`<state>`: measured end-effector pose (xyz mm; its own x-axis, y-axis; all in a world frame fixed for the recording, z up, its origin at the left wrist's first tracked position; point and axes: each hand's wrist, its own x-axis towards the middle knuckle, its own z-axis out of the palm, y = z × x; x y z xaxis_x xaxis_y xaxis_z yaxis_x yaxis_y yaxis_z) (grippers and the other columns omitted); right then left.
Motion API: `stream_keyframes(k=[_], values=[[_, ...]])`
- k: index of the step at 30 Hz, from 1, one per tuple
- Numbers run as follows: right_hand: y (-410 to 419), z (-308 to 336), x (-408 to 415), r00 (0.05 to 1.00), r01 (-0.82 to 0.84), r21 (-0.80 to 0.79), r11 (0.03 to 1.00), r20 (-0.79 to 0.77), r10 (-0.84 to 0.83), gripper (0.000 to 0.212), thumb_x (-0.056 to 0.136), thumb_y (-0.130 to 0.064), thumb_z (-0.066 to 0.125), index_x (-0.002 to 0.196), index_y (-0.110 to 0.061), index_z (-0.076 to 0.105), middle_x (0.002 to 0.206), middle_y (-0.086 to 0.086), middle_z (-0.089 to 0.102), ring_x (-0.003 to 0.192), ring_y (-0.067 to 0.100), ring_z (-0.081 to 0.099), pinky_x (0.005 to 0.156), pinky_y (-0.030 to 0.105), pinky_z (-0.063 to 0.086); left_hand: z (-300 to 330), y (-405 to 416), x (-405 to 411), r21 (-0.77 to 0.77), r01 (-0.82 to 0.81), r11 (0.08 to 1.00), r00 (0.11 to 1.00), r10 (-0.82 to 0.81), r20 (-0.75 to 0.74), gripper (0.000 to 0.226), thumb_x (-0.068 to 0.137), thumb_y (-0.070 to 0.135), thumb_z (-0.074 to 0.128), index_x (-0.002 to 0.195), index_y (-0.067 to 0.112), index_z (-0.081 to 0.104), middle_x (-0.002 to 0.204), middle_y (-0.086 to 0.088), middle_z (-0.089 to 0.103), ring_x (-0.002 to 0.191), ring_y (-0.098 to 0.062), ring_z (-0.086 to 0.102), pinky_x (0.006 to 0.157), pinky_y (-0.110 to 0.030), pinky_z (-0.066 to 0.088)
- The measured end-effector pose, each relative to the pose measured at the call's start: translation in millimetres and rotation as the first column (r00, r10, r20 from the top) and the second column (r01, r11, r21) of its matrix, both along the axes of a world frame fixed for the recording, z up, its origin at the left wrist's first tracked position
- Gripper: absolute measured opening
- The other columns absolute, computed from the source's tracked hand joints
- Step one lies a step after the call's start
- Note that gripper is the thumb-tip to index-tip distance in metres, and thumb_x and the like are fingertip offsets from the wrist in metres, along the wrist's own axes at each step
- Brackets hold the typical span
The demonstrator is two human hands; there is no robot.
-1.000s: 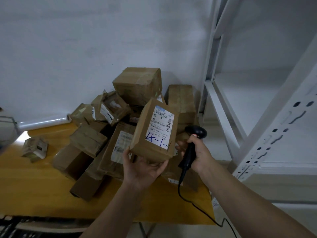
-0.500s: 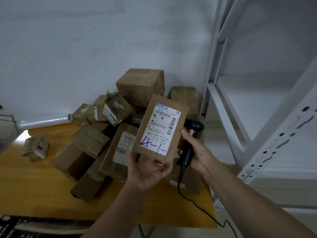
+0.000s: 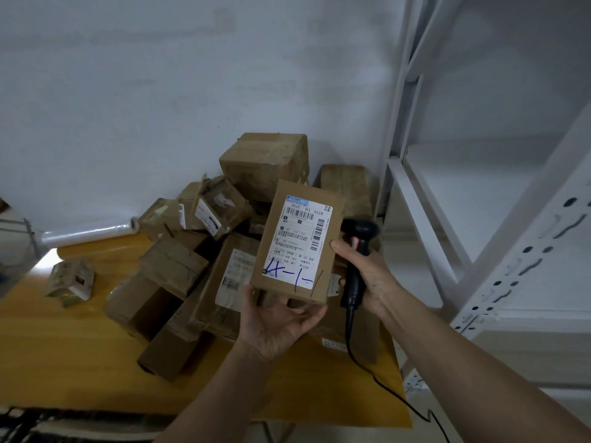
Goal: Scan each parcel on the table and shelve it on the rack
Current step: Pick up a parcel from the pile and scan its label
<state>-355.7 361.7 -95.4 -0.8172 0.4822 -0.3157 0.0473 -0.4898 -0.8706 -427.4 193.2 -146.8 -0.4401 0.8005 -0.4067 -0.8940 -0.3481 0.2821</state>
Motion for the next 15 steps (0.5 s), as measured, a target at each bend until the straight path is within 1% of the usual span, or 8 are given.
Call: stream_keyframes(k=[3, 5, 7, 9, 10, 12, 13, 15], values=[[6, 4, 3, 0.999, 0.025, 0.052, 0.998, 0.025, -0.027, 0.066, 0.054, -0.035, 0.085, 0.114, -0.015, 0.065, 0.097, 0.005, 0.076, 0.077, 0.015, 0.071, 0.049, 0.023, 0.048, 9, -2, -6, -0.28, 0.061, 0.958, 0.978, -0.113, -0.174, 0.078, 0.06, 0.065, 0.061, 0.117, 0.012, 0.069, 0.131, -0.027, 0.057, 0.124, -0.042, 0.051, 0.105, -0.055, 0.038], [11, 5, 8, 0.999, 0.024, 0.079, 0.997, 0.027, -0.026, 0.061, 0.055, -0.033, 0.085, 0.11, -0.018, 0.064, 0.088, 0.001, 0.077, 0.07, 0.011, 0.072, 0.046, 0.02, 0.049, 15, -9, -19, -0.426, 0.05, 0.903, 0.925, -0.203, -0.322, 0.076, 0.066, 0.066, 0.053, 0.12, 0.014, 0.065, 0.131, -0.019, 0.061, 0.122, -0.035, 0.054, 0.108, -0.053, 0.036], [15, 5, 12, 0.999, 0.003, 0.122, 0.992, 0.046, -0.008, 0.06, 0.054, -0.035, 0.085, 0.108, -0.02, 0.063, 0.084, -0.003, 0.077, 0.067, 0.007, 0.072, 0.045, 0.019, 0.049, 23, -16, -32, -0.421, 0.075, 0.904, 0.811, -0.301, -0.502, 0.076, 0.076, 0.068, 0.051, 0.133, 0.018, 0.055, 0.132, -0.014, 0.061, 0.125, -0.035, 0.053, 0.11, -0.057, 0.032], [16, 4, 14, 0.997, -0.02, 0.167, 0.986, 0.079, 0.007, 0.062, 0.052, -0.039, 0.085, 0.108, -0.023, 0.063, 0.085, -0.005, 0.077, 0.069, 0.006, 0.072, 0.047, 0.02, 0.049, 32, -21, -41, -0.448, 0.171, 0.878, 0.646, -0.443, -0.621, 0.076, 0.077, 0.063, 0.06, 0.138, 0.021, 0.049, 0.132, -0.01, 0.061, 0.123, -0.032, 0.057, 0.106, -0.058, 0.038], [17, 4, 15, 0.996, -0.03, 0.182, 0.983, 0.088, 0.014, 0.065, 0.051, -0.04, 0.085, 0.11, -0.024, 0.063, 0.087, -0.004, 0.077, 0.072, 0.007, 0.072, 0.048, 0.021, 0.049, 35, -23, -46, -0.507, 0.2, 0.838, 0.579, -0.519, -0.629, 0.077, 0.074, 0.056, 0.069, 0.139, 0.021, 0.048, 0.13, -0.009, 0.063, 0.12, -0.029, 0.059, 0.105, -0.056, 0.041], [16, 4, 15, 0.994, -0.046, 0.208, 0.977, 0.105, 0.024, 0.071, 0.049, -0.042, 0.085, 0.114, -0.023, 0.062, 0.09, -0.002, 0.077, 0.075, 0.009, 0.072, 0.052, 0.023, 0.049, 39, -22, -53, -0.615, 0.234, 0.753, 0.525, -0.63, -0.571, 0.077, 0.07, 0.039, 0.079, 0.137, 0.02, 0.047, 0.125, -0.007, 0.066, 0.116, -0.028, 0.062, 0.102, -0.054, 0.045], [15, 5, 15, 0.993, -0.049, 0.228, 0.972, 0.115, 0.023, 0.075, 0.049, -0.042, 0.086, 0.117, -0.022, 0.061, 0.093, -0.001, 0.077, 0.078, 0.01, 0.072, 0.054, 0.024, 0.05, 39, -21, -55, -0.628, 0.247, 0.738, 0.53, -0.645, -0.55, 0.075, 0.071, 0.03, 0.08, 0.137, 0.019, 0.047, 0.125, -0.008, 0.066, 0.116, -0.029, 0.063, 0.1, -0.052, 0.048], [13, 7, 13, 0.989, -0.041, 0.318, 0.947, 0.148, -0.007, 0.079, 0.055, -0.04, 0.088, 0.125, -0.02, 0.056, 0.105, 0.0, 0.073, 0.088, 0.014, 0.07, 0.059, 0.027, 0.051, 36, -19, -60, -0.592, 0.217, 0.776, 0.592, -0.587, -0.552, 0.071, 0.073, 0.014, 0.08, 0.136, 0.014, 0.047, 0.124, -0.011, 0.067, 0.113, -0.03, 0.064, 0.093, -0.048, 0.053]])
